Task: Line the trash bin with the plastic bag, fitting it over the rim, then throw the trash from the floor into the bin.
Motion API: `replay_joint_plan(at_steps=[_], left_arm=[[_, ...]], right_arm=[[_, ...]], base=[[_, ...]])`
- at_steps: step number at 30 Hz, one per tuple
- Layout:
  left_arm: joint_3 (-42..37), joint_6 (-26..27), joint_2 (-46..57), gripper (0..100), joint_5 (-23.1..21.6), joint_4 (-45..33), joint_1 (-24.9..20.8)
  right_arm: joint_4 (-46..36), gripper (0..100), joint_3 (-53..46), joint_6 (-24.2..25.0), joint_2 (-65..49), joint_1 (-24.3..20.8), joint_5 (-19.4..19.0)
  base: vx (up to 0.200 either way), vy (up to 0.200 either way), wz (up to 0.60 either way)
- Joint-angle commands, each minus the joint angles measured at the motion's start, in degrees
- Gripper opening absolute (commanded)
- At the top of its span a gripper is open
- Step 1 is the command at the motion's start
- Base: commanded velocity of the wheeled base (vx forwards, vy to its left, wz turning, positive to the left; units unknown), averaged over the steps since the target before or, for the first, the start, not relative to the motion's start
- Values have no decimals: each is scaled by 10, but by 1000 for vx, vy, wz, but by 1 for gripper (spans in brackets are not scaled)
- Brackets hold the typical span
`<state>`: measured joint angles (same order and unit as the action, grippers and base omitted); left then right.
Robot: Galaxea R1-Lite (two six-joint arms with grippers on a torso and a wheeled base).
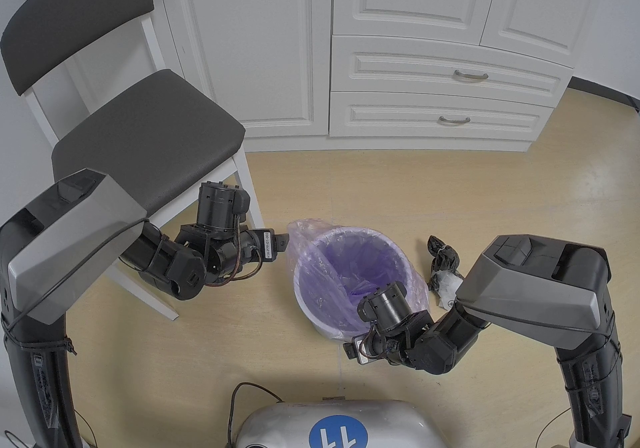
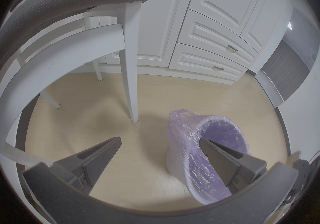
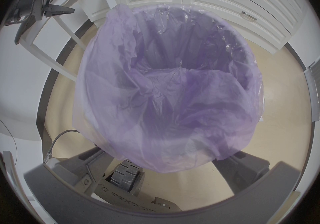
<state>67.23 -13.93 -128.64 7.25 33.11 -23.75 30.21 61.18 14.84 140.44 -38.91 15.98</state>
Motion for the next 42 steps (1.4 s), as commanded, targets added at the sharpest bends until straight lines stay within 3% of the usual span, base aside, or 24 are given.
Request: replay_joint_plan(at_steps=[1,32,42], left_arm=[[-1,0,0,100,0,0,-2],[-28,0,39,100,0,-1,-13],[-36,-1,27,100,0,0,-40]], right_arm=[[-1,100,-6,-1,-5,-1,-1],[-4,100,-107,-50,-162,-13,-6],[-3,100,-102,-50,-184,2,-6]], base=[[0,0,0],[0,0,0],[0,0,0]])
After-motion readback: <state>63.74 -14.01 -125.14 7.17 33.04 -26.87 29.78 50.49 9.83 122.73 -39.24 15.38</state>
